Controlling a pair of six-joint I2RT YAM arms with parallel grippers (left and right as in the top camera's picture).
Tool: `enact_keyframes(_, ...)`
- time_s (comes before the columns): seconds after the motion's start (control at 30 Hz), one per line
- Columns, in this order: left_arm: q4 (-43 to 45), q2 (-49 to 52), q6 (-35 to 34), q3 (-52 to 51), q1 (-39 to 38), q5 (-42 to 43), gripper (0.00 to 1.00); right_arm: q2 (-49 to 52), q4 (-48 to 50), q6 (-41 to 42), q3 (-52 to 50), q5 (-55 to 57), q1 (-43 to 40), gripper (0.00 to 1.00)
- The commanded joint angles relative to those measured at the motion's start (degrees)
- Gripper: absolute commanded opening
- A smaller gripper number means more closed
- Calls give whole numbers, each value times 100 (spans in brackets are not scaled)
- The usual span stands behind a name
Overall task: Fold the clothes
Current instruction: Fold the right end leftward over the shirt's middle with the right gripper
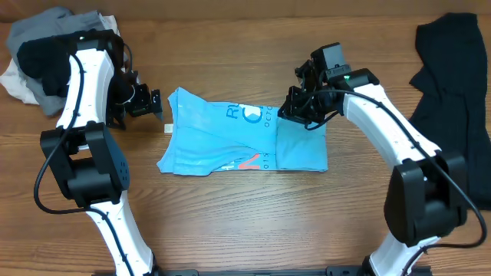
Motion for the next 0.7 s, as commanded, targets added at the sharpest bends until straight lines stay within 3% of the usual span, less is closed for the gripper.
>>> enact_keyframes(0.0, 11, -20, 129, 87, -52, 26, 100, 446, 72, -118, 39, -195, -9, 13)
enact_keyframes(0.2, 20, -20, 129, 87, -52, 26, 100, 1117, 555, -258, 39, -192, -9, 10)
enact_keyframes(0.43, 70, -20, 127, 87, -52, 28, 100, 1298, 874, -258, 48, 328, -52, 16)
enact_keyframes(0.67, 111, -15, 127, 83, -52, 26, 100, 1093, 116, -387, 730, 326, -184, 10)
